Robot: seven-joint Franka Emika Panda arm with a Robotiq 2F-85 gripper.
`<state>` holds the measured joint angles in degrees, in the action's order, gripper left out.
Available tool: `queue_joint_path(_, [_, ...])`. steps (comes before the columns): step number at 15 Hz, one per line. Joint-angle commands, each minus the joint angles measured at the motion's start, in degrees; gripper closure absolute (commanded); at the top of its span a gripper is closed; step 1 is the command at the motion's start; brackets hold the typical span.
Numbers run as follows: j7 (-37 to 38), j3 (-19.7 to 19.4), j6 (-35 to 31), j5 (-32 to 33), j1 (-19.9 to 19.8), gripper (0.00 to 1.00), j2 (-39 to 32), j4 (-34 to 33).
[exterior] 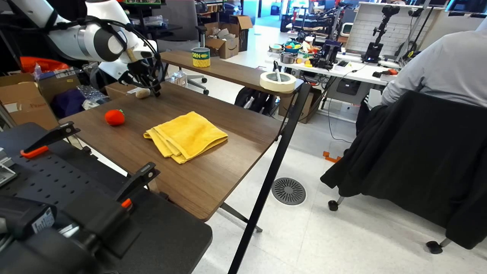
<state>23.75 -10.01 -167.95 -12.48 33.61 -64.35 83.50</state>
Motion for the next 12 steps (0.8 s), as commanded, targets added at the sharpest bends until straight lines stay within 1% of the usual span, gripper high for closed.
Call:
queue_joint_path(1, [1.4,0.9,1.0,1.9,-1.1,0.72,1.3,0.5])
queue_joint_path(3, [1.0,1.4,1.8,2.0,-1.4,0.88,2.1,1.3])
queue_joint_path(5, [-0.1,3.0,2.1,1.9,-2.4,1.00,2.7,2.0])
queue_joint_path(6, [-0.4,3.6,2.0,1.9,-2.5,0.88,2.8,2.1])
queue_joint_path(7, [-0.8,4.4,2.1,2.0,-2.7,0.64,3.1,2.5])
queue_joint_path(8, [-1.4,5.2,1.9,2.1,-3.2,0.63,3.5,3.1])
queue_joint_path(9, [-1.7,5.5,2.0,2.3,-3.1,0.57,4.2,4.0])
queue_joint_path(12, [-2.5,6.1,1.8,2.8,-3.4,0.34,6.6,7.3])
